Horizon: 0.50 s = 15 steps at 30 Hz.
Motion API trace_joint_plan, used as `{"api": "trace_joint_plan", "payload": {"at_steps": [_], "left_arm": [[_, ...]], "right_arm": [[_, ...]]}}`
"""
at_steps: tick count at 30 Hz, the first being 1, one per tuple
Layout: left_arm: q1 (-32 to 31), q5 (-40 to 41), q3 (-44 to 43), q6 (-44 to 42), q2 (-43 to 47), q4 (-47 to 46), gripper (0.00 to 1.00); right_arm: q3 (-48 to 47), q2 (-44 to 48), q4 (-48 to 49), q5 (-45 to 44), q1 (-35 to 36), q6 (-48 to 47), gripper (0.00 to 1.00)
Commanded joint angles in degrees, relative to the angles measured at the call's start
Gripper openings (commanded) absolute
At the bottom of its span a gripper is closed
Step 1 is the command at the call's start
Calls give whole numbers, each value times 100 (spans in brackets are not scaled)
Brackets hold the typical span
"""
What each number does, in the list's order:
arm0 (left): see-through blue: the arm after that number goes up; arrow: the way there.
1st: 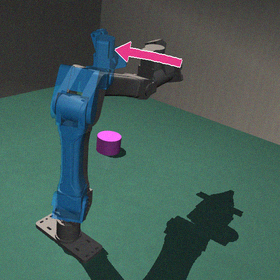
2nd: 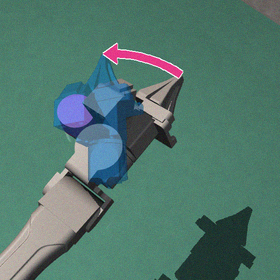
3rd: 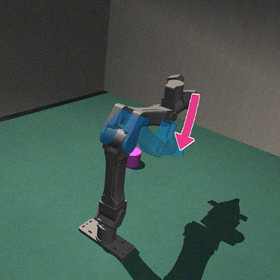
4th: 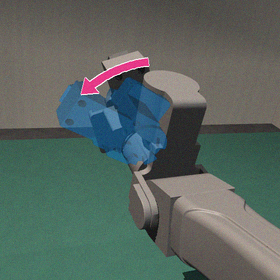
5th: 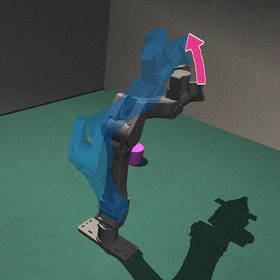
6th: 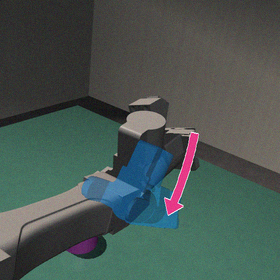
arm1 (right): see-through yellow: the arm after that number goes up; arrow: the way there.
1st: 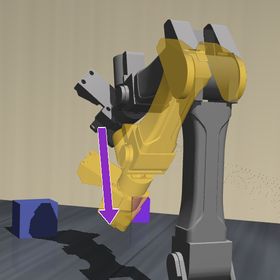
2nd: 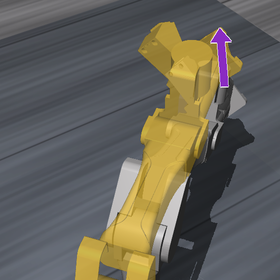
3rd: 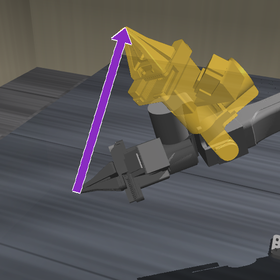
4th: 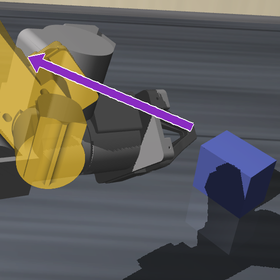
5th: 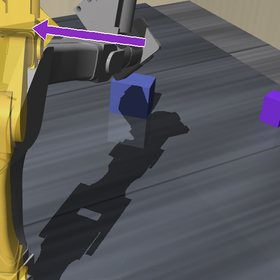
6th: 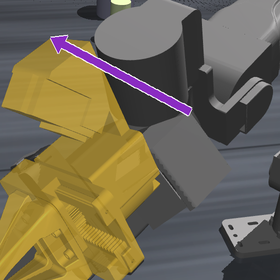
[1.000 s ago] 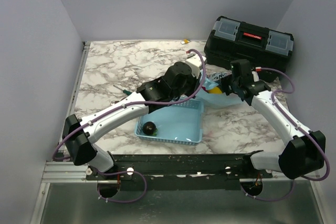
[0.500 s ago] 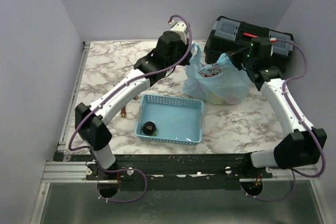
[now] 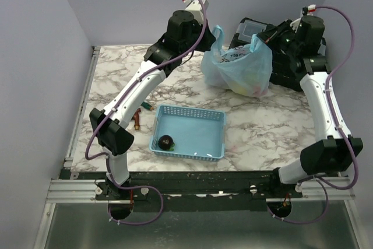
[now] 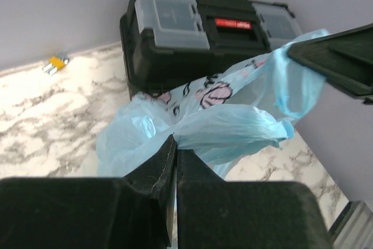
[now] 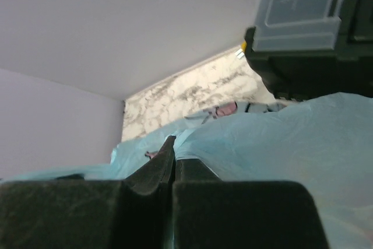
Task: Take the fake fruits out of the plastic bag
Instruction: Untie the plastic bag at the center of the board.
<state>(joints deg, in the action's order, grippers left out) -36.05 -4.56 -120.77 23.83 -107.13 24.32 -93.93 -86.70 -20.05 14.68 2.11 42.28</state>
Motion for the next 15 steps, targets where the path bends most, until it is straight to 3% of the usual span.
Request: {"api": "trace_joint_plan", "payload": {"at_steps": [1,6,10,15], "left_arm": [[38,-462,1159,516,482,-39,0],[19,-579,3193,1412,1297,-763,0],[29,-416,3716,1580,1602,-384,0],[19,-530,4093,1624,1973,-604,0]], "right_arm": [[1112,988,-418,-469,-47,-449,1],[2702,2075,-1211,-1185,-48,-597,6],[3699,3075,-1627,-893,-50,-526,26],[3688,3760,-2095,-284,-52,-924,59]]}}
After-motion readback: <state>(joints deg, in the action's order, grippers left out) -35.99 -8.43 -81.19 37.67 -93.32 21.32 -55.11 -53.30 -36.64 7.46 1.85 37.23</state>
